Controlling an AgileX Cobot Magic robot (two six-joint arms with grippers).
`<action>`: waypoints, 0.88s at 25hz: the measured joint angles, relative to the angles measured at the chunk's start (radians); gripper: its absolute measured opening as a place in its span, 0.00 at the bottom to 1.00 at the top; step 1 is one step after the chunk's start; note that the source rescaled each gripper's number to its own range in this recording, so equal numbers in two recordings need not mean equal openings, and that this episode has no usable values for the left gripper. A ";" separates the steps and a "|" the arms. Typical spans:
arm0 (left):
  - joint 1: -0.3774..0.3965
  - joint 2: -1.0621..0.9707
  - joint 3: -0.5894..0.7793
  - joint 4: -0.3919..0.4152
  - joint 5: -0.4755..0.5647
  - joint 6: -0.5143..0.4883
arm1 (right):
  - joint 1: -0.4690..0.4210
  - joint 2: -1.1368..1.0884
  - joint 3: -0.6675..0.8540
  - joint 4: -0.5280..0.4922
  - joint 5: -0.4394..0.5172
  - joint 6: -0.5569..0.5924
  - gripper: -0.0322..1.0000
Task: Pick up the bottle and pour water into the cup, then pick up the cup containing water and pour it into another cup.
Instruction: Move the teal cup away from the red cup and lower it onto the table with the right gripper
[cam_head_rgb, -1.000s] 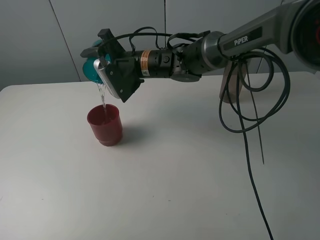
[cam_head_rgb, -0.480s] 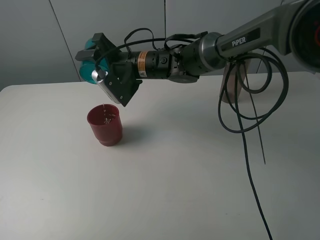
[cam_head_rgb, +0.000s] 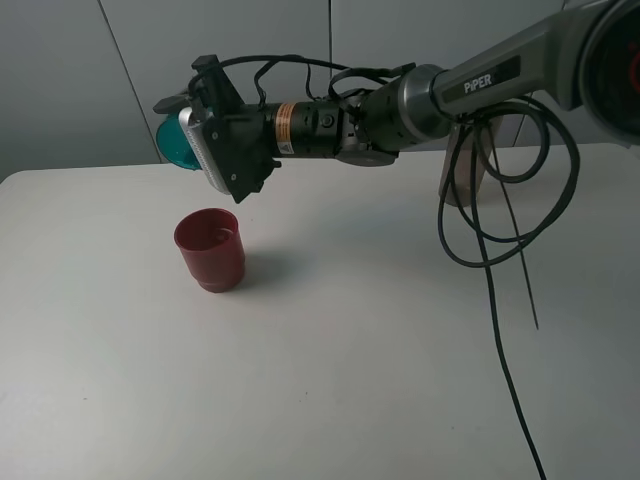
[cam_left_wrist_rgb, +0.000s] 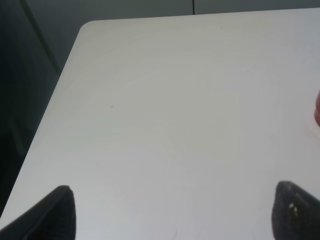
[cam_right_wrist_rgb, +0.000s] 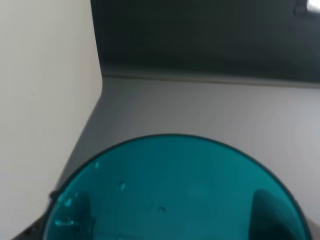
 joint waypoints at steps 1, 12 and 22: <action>0.000 0.000 0.000 0.000 0.000 0.000 | 0.000 0.000 0.000 0.000 0.004 0.112 0.11; 0.000 0.000 0.000 0.000 0.000 0.000 | -0.045 -0.012 0.000 0.043 0.062 1.297 0.11; 0.000 0.000 0.000 0.000 0.000 0.000 | -0.152 -0.013 0.114 0.102 0.120 1.413 0.11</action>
